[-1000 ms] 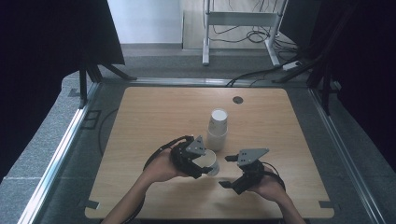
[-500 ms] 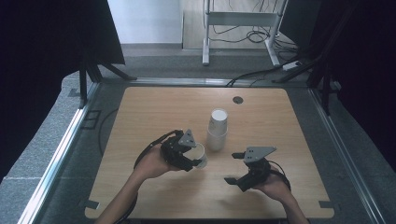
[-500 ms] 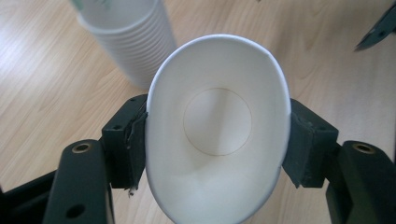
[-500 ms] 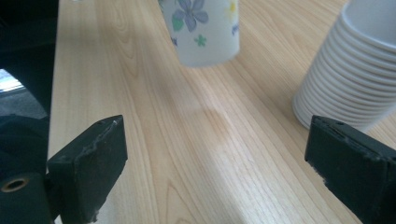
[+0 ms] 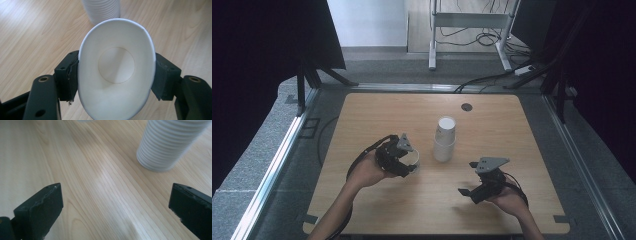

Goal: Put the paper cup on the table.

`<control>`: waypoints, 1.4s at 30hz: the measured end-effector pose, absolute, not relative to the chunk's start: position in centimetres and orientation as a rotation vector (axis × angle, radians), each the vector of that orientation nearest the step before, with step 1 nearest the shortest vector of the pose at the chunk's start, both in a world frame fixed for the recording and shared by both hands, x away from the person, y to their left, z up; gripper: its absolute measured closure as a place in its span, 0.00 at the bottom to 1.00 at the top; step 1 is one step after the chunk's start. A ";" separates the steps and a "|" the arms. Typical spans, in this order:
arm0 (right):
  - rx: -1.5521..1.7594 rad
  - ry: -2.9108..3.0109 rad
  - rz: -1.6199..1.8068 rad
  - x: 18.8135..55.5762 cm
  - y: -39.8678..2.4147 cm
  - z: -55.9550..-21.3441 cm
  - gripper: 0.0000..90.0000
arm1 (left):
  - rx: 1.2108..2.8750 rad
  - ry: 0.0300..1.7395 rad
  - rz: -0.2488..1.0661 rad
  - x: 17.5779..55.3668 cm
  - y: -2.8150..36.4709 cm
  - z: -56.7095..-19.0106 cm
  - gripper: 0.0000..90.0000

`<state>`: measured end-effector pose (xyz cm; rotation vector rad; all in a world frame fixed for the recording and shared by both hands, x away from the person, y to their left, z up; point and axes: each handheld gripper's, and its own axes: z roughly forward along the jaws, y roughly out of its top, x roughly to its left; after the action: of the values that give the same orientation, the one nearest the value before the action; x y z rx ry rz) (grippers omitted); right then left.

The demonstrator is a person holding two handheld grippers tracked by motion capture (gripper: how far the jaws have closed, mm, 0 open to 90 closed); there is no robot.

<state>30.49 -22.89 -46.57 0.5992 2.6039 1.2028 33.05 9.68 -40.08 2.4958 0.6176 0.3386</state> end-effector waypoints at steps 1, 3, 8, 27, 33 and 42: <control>0.607 2.604 1.189 30.5 -23.0 -46.7 0.00 | 2.499 0.627 0.338 33.2 9.8 -40.2 0.36; 0.625 2.606 1.180 30.6 -23.2 -47.0 0.00 | 2.510 0.649 0.344 33.5 10.0 -40.4 0.36; 0.678 2.601 1.163 30.9 -23.8 -47.5 0.00 | 2.546 0.694 0.365 34.2 10.2 -41.0 0.36; 0.820 2.589 1.088 31.9 -25.5 -49.2 0.02 | 2.669 0.842 0.398 36.6 10.6 -43.0 0.34; 0.815 2.591 1.088 31.9 -25.4 -49.2 0.02 | 2.674 0.863 0.378 36.9 10.4 -43.5 0.31; 0.817 2.593 1.089 31.9 -25.6 -49.2 0.03 | 2.608 0.922 0.378 37.3 10.4 -43.5 0.16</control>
<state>31.87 -25.56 -49.22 0.8174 2.5929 1.0887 37.29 10.40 -43.54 2.6084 0.9223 0.3779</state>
